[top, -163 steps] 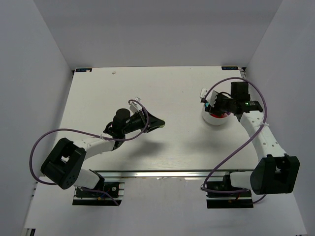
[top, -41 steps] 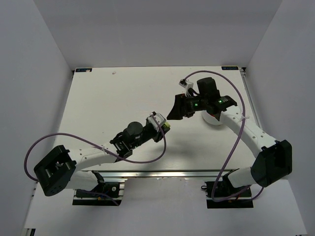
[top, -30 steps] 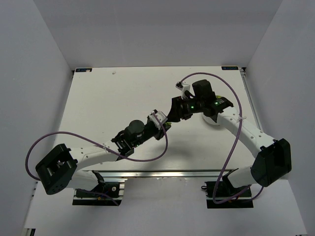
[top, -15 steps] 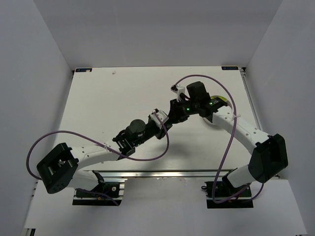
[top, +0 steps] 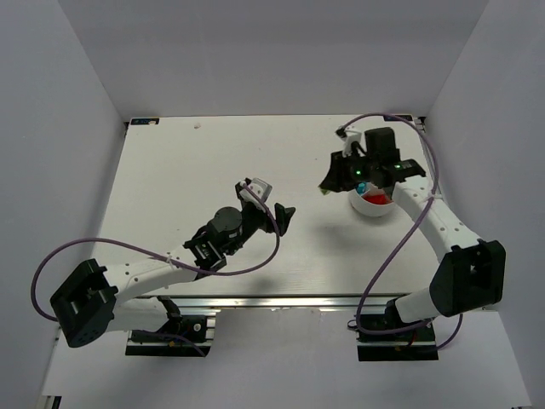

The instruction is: Sort the legos into containers by color

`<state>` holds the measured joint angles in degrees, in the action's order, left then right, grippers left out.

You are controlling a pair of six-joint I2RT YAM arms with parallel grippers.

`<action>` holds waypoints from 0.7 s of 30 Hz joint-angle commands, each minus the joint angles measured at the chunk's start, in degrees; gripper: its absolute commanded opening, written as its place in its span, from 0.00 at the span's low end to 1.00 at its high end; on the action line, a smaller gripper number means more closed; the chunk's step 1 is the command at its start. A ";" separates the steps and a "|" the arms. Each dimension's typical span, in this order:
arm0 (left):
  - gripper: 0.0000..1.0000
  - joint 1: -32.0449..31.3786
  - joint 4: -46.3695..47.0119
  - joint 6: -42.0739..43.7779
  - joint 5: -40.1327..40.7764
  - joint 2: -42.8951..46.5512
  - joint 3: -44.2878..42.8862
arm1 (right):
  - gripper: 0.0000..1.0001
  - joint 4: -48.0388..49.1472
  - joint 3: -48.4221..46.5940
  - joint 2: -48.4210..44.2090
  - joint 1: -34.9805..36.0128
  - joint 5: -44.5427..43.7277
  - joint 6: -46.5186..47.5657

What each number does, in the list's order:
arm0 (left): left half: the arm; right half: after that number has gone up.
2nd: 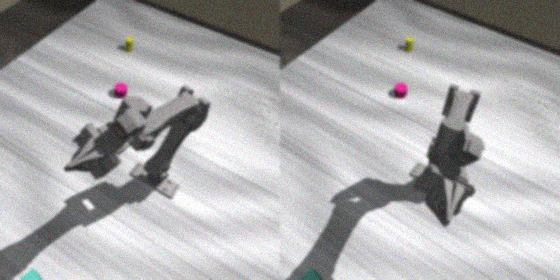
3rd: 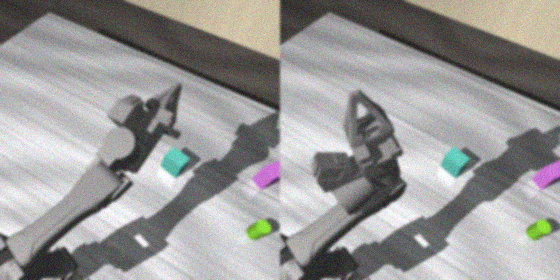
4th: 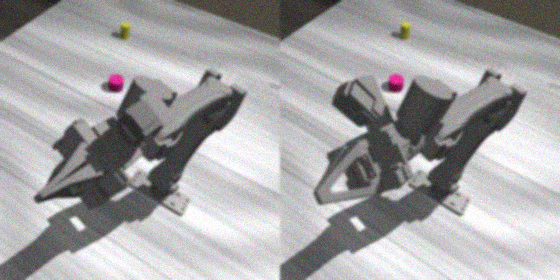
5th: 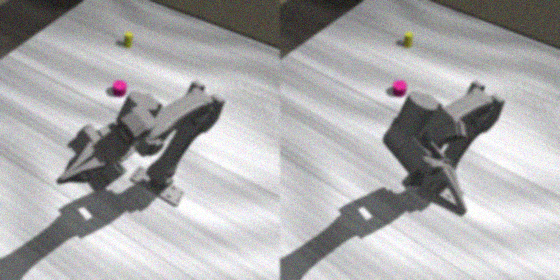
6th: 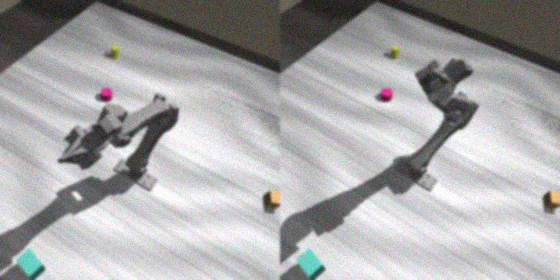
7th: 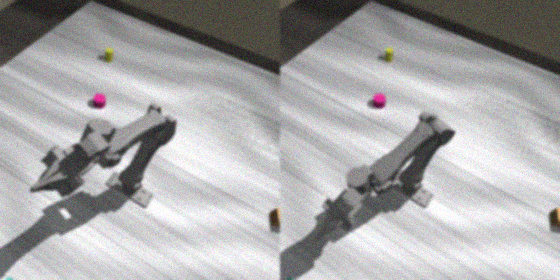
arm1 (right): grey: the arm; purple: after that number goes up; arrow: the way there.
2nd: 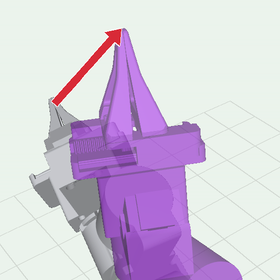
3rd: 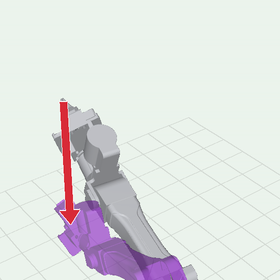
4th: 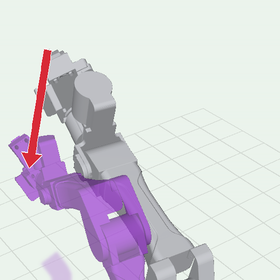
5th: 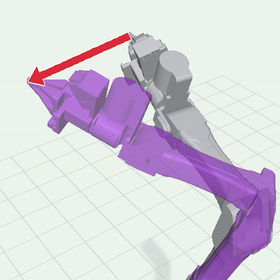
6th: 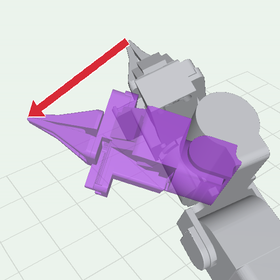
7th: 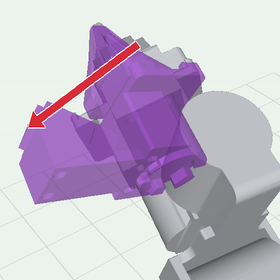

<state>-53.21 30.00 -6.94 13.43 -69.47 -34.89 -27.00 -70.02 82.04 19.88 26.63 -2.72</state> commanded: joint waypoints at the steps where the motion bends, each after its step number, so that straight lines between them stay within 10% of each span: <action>1: 0.98 0.47 -9.31 -7.64 5.55 1.62 -1.75 | 0.00 0.37 -2.49 -3.46 -6.24 -5.61 10.09; 21: 0.98 6.37 -23.32 -21.80 -0.25 3.03 -5.01 | 0.00 3.80 -3.37 2.15 -24.71 -13.01 22.58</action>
<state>-47.18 7.16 -27.22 14.09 -68.90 -40.45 -24.03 -70.54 83.74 -4.43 13.82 18.31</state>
